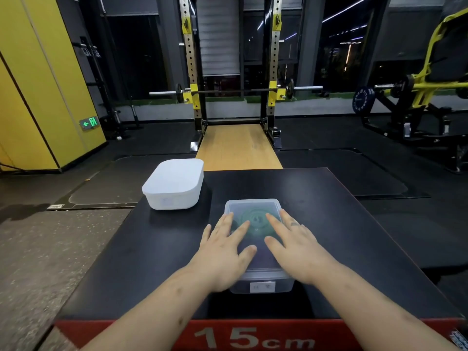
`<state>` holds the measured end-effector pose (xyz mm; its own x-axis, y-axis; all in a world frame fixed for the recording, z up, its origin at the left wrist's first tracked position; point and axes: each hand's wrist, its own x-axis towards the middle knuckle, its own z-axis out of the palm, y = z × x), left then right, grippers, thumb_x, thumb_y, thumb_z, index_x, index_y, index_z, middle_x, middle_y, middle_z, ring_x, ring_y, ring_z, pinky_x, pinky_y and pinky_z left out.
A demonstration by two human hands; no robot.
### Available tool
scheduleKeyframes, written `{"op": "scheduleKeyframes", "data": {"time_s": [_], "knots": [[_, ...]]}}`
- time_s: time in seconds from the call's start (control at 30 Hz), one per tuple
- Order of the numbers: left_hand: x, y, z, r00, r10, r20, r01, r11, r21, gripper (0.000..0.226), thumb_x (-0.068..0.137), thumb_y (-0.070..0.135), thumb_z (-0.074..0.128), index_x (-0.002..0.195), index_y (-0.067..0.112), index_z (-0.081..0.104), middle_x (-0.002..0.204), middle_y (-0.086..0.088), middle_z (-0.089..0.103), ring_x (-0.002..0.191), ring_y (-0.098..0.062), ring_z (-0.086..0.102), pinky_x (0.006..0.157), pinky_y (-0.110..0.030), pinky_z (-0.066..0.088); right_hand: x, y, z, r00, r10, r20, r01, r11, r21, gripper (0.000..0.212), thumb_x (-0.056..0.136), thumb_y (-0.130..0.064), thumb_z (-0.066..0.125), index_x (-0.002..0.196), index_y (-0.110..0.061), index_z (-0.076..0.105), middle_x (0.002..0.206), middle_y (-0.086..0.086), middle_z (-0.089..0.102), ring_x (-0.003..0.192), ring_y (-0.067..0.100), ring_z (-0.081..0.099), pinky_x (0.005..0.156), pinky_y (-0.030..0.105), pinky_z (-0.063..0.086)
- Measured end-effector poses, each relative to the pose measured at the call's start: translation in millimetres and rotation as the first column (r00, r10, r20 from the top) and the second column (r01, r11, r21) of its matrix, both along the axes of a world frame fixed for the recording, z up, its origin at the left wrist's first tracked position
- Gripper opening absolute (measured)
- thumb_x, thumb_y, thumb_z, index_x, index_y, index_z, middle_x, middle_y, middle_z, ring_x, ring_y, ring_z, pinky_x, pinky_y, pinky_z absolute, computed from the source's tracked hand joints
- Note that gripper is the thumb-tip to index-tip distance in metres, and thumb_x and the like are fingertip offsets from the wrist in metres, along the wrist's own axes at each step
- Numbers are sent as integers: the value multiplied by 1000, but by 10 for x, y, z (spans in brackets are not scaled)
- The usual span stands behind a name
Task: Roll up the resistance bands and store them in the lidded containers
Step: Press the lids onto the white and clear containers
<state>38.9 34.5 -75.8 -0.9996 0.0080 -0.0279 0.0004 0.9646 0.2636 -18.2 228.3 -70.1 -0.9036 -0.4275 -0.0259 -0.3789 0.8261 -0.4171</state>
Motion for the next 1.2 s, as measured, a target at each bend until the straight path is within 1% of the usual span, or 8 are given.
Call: {"op": "scheduleKeyframes", "data": {"time_s": [0.13, 0.33, 0.63, 0.8, 0.83, 0.97, 1.13, 1.2], "knots": [[122, -10, 56, 999, 19, -34, -18, 1000, 12, 62, 105, 55, 18, 162, 36, 0, 169, 2, -21, 151, -8, -27, 125, -42, -14, 126, 58, 95, 1000, 6, -19, -6, 999, -43, 61, 106, -51, 28, 164, -41, 10, 174, -5, -1, 159, 9, -4, 130, 41, 1], [301, 68, -123, 999, 6, -37, -8, 999, -42, 67, 103, 62, 13, 162, 34, -2, 167, 3, -25, 148, -7, -33, 124, -43, -15, 345, 67, -72, 998, 24, -63, -16, 992, 121, 69, 103, -66, 24, 164, -43, 0, 173, -1, -18, 158, 11, -16, 130, 40, -5], [335, 116, -42, 999, 22, -42, -25, 996, -82, 66, 104, 60, 12, 162, 33, -5, 167, 0, -24, 150, -11, -32, 124, -45, -15, 378, 60, -30, 992, 26, -121, -5, 984, 175, 69, 103, -66, 18, 164, -40, -2, 174, 3, -13, 159, 14, -13, 130, 41, -6], [450, 258, -94, 995, 28, -94, -36, 996, -83, 68, 100, 54, 3, 162, 29, -2, 169, -5, -19, 152, -14, -27, 124, -43, -15, 531, -32, -54, 988, 36, -152, -4, 979, 206, 88, 83, -71, -24, 163, -40, -6, 173, 7, -12, 158, 17, -19, 129, 40, -7], [449, 264, -117, 994, 32, -102, -40, 996, -81, 66, 101, 53, 4, 162, 29, -2, 169, -5, -19, 152, -14, -27, 124, -42, -15, 526, -44, -77, 987, 33, -159, 2, 977, 211, 90, 81, -70, -26, 163, -40, -6, 173, 7, -12, 158, 17, -20, 129, 40, -7], [453, 260, -129, 994, 16, -110, -26, 996, -90, 61, 107, 50, 10, 162, 30, -4, 168, -6, -20, 152, -15, -28, 124, -40, -15, 525, -40, -99, 988, 41, -149, -8, 977, 215, 94, 76, -66, -20, 164, -39, -2, 174, 5, -11, 158, 18, -20, 129, 40, -7], [414, 65, -70, 998, 0, -64, -5, 997, -75, 67, 104, 60, 14, 162, 34, -6, 168, 2, -22, 150, -8, -29, 124, -41, -17, 458, 97, -30, 996, 51, -77, -40, 990, 132, 65, 105, -62, 15, 164, -40, -2, 173, -4, -16, 157, 9, -20, 129, 37, -8], [391, -31, -76, 998, 18, -55, -22, 996, -81, 72, 102, 64, 13, 162, 31, -8, 168, 5, -22, 150, -6, -29, 124, -41, -17, 431, 170, -32, 997, 40, -61, -32, 992, 121, 62, 108, -56, 17, 165, -38, -2, 172, -6, -18, 157, 7, -19, 129, 37, -8]]}}
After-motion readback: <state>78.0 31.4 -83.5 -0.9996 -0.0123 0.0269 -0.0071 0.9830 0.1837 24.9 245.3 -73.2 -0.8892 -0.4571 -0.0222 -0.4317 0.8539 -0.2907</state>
